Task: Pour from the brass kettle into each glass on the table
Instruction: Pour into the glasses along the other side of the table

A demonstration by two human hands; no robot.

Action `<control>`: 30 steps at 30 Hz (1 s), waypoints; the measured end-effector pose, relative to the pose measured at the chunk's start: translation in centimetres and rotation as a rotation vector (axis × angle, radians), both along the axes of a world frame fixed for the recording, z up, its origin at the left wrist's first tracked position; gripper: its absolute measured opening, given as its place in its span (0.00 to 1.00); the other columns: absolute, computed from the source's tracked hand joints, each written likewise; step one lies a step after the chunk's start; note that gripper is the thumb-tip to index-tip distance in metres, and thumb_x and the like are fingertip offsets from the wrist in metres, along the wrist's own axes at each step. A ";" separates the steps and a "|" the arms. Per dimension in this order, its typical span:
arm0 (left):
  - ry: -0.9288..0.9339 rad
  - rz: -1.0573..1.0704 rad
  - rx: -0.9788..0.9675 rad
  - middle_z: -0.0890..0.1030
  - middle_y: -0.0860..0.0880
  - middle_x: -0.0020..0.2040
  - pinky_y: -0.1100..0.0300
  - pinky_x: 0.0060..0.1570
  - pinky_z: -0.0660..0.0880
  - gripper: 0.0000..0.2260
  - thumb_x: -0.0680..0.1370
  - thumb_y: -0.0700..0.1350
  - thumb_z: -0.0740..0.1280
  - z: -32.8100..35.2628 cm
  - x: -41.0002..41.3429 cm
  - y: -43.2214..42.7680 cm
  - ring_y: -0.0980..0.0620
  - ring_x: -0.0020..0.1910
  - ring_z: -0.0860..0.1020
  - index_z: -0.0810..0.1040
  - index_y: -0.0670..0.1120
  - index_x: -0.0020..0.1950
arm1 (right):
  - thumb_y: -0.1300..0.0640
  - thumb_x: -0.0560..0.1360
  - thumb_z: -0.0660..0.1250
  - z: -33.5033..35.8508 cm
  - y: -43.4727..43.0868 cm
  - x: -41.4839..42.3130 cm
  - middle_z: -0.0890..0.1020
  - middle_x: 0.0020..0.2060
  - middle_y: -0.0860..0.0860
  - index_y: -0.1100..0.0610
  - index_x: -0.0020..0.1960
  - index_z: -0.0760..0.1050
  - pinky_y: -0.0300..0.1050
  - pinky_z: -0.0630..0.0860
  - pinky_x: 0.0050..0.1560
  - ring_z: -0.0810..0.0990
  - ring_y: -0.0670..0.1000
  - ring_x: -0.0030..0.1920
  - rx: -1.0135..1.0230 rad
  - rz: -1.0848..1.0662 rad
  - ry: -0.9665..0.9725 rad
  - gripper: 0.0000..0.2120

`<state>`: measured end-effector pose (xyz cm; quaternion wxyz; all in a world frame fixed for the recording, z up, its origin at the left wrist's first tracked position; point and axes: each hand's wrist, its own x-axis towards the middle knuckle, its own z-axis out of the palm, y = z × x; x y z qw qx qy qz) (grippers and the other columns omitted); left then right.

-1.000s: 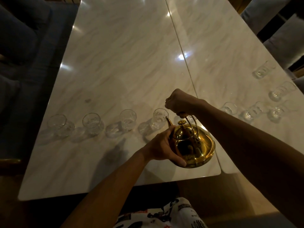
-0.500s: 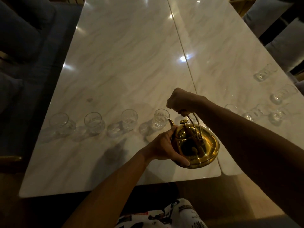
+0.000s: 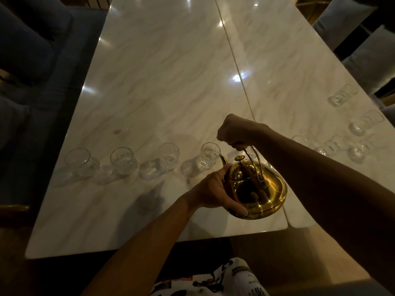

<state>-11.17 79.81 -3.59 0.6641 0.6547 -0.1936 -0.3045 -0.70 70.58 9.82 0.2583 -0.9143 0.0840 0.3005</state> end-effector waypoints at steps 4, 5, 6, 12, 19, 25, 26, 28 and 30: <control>-0.039 0.000 0.022 0.77 0.49 0.68 0.50 0.64 0.79 0.43 0.65 0.30 0.81 0.1 0.0 0.1 0.49 0.70 0.76 0.65 0.43 0.75 | 0.63 0.79 0.63 0.0 0.0 -0.2 0.73 0.30 0.56 0.68 0.44 0.75 0.42 0.70 0.25 0.71 0.50 0.26 0.002 -0.009 -0.006 0.09; -0.050 0.001 0.022 0.77 0.49 0.68 0.51 0.64 0.79 0.43 0.65 0.30 0.81 0.1 -0.1 0.1 0.50 0.69 0.76 0.65 0.43 0.75 | 0.63 0.79 0.63 0.1 0.0 -0.2 0.73 0.30 0.56 0.68 0.44 0.75 0.42 0.70 0.25 0.71 0.50 0.26 -0.002 -0.011 -0.008 0.09; -0.059 -0.002 0.019 0.77 0.49 0.68 0.50 0.65 0.79 0.43 0.65 0.30 0.81 0.1 -0.1 0.1 0.50 0.69 0.76 0.65 0.43 0.75 | 0.62 0.79 0.63 0.1 0.0 -0.3 0.73 0.30 0.56 0.68 0.44 0.75 0.42 0.70 0.25 0.71 0.50 0.26 -0.007 -0.012 -0.009 0.09; -0.159 -0.010 0.038 0.77 0.49 0.67 0.60 0.62 0.78 0.42 0.64 0.30 0.82 0.3 -0.2 0.2 0.55 0.67 0.77 0.66 0.40 0.73 | 0.62 0.79 0.63 -0.1 -0.5 -0.7 0.74 0.32 0.58 0.71 0.51 0.77 0.43 0.70 0.25 0.71 0.51 0.26 0.019 -0.037 -0.022 0.11; -0.384 -0.012 0.138 0.76 0.50 0.69 0.56 0.67 0.77 0.48 0.60 0.40 0.87 -0.3 -0.5 0.7 0.55 0.69 0.75 0.65 0.42 0.74 | 0.63 0.80 0.61 0.3 -1.7 -3.4 0.71 0.27 0.51 0.71 0.61 0.75 0.35 0.66 0.19 0.68 0.46 0.22 0.128 -0.007 -0.145 0.14; -0.498 0.030 0.364 0.75 0.52 0.70 0.48 0.63 0.79 0.51 0.57 0.57 0.86 -0.5 -0.8 1.3 0.54 0.69 0.75 0.64 0.47 0.74 | 0.61 0.80 0.62 -0.2 -2.2 -5.3 0.74 0.32 0.48 0.65 0.69 0.70 0.31 0.65 0.17 0.71 0.44 0.23 0.231 -0.007 -0.266 0.18; -0.508 0.046 0.389 0.75 0.51 0.71 0.48 0.63 0.79 0.52 0.57 0.57 0.86 -0.4 -1.1 1.4 0.53 0.69 0.75 0.64 0.47 0.74 | 0.61 0.80 0.62 -0.3 -2.1 -5.5 0.75 0.34 0.47 0.64 0.70 0.70 0.30 0.65 0.18 0.71 0.43 0.24 0.243 0.009 -0.286 0.19; -0.527 0.086 0.434 0.74 0.50 0.72 0.48 0.64 0.79 0.53 0.58 0.57 0.86 -0.3 -1.7 1.7 0.52 0.70 0.74 0.63 0.46 0.75 | 0.61 0.81 0.61 -0.4 -1.9 -5.9 0.72 0.34 0.45 0.63 0.71 0.68 0.26 0.64 0.18 0.71 0.41 0.26 0.264 0.033 -0.304 0.20; -0.551 0.123 0.481 0.73 0.49 0.73 0.47 0.66 0.78 0.55 0.58 0.57 0.86 0.1 -2.4 2.2 0.51 0.71 0.73 0.61 0.46 0.77 | 0.60 0.81 0.61 -0.4 -1.7 -6.4 0.77 0.38 0.48 0.62 0.72 0.68 0.26 0.65 0.20 0.72 0.41 0.25 0.291 0.063 -0.313 0.20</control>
